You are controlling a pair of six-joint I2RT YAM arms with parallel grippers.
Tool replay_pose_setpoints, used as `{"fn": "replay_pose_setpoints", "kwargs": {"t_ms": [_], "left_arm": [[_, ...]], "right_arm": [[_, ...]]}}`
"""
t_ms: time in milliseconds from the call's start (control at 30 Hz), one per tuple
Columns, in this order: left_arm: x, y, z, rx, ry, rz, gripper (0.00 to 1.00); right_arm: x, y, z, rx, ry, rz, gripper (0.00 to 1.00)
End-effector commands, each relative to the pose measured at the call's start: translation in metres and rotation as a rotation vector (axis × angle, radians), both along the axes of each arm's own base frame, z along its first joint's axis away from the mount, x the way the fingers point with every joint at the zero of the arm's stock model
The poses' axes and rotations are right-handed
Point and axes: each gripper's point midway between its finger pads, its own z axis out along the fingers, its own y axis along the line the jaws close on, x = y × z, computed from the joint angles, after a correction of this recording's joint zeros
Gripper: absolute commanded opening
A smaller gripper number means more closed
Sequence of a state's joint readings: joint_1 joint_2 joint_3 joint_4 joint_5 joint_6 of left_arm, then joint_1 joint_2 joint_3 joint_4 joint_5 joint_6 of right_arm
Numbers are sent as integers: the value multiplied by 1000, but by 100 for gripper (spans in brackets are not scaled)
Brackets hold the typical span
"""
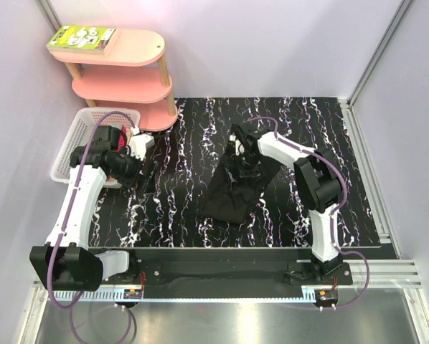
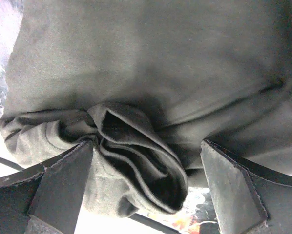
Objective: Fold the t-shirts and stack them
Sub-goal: Fold the folded rectangular tshirt in 1/3 of the way
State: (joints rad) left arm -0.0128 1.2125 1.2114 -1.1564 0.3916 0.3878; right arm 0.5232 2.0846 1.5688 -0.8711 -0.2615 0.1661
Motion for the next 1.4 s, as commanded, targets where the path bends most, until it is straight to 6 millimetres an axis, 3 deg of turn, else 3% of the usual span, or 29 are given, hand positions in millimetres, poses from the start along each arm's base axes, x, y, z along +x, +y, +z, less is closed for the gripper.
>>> {"fn": "replay_pose_setpoints", "kwargs": {"t_ms": [0,167,433,533,567,667,767,800,867,900,933,1033,1167,1267,1367], "left_arm": [[10,2,17,6,-83,-5,98],[11,0,17,-4,-78,-1,98],[12,4,20,13,-92,0,98],[11,4,19,13,-90,0,98],[11,3,19,10,-90,-1,98],[11,3,19,9,-89,-2,98],[13,3,21,9,-95,0,98],[12,3,21,10,-93,2,98],[13,4,21,14,-95,1,98],[13,4,22,15,-98,1,98],[12,4,22,16,-98,0,98],[12,5,22,19,-98,0,98],[14,5,21,16,-95,0,98],[15,3,21,4,-88,1,98],[18,2,23,-5,-87,4,98]], "right_arm": [[29,-9,47,-8,-155,-44,100],[34,-4,58,49,-157,-38,100],[3,12,40,157,-10,-6,100],[-7,15,36,187,26,4,88],[-9,14,35,190,35,0,78],[-15,14,32,196,55,-3,68],[-18,15,31,207,64,-7,49],[-19,16,30,212,64,-7,29],[-21,17,30,220,72,-14,7],[-23,17,32,227,75,-13,0],[-24,18,32,234,82,-17,0],[-25,22,50,268,62,-19,0],[-23,27,109,341,-63,-19,0],[-25,25,140,373,-134,-23,0],[-19,16,139,322,-182,-35,0]]}}
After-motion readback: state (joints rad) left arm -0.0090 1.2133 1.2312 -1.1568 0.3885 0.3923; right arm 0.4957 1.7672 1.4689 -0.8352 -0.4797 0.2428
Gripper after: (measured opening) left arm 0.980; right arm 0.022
